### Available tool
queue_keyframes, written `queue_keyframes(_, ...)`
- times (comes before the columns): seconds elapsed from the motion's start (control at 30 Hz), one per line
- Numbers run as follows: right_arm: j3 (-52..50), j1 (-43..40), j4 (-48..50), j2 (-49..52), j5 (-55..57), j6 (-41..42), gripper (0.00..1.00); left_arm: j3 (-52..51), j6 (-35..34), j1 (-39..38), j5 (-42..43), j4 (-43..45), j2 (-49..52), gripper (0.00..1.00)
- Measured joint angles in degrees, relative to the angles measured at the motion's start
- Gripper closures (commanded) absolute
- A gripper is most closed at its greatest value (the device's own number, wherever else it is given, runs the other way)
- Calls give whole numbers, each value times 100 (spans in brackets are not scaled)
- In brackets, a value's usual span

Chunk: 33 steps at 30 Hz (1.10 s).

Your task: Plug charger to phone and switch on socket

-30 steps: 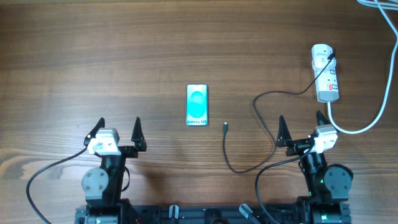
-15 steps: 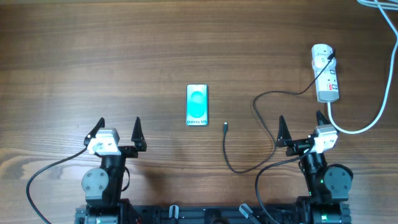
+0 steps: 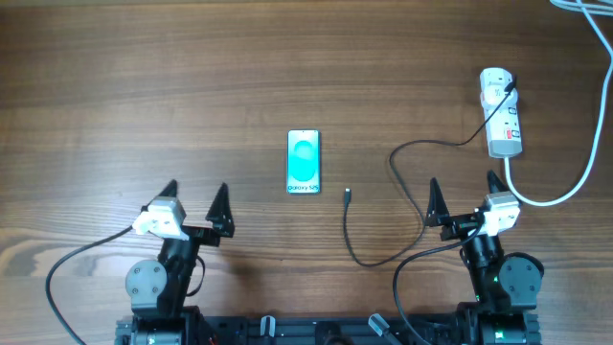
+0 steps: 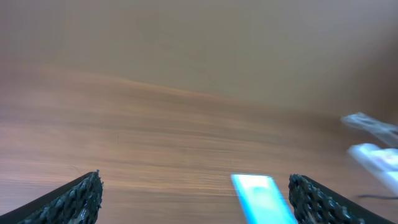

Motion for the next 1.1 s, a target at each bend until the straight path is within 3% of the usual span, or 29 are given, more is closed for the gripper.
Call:
queue_keyframes(0.2, 0, 0, 0, 0, 0, 0, 0, -20, -2090, 0, 1132, 568, 2, 0)
queue_keyframes(0.3, 0, 0, 2, 0, 0, -2, 0, -26, -2990, 0, 1294, 1722, 2, 0)
queue_keyframes(0.37, 0, 0, 2, 2, 0, -2, 0, -7, -3274, 0, 1366, 2483, 0, 0)
queue_keyframes(0.43, 0, 0, 2, 2, 0, 0, 0, 118, -3464, 0, 1388, 2479, 0, 1)
queue_keyframes(0.67, 0, 0, 2, 2, 0, 0, 0, 1550, -3539, 0, 1456, 1414, 675, 0)
queue_keyframes(0.73, 0, 0, 0, 0, 0, -2, 0, 2194, -3237, 0, 1582, 640, 1163, 0)
queue_keyframes(0.93, 0, 0, 2, 2, 2, 0, 0, 5023, -1810, 2, 1727, -3263, 3722, 0)
queue_keyframes(1.03, 0, 0, 2, 2, 2, 0, 0, 5761, -1543, 11, 1963, -3823, 4728, 0)
queue_keyframes(1.1, 0, 0, 0, 2, 2, 0, 0, 5869, -1429, 13, 2542, -3821, 5248, 1)
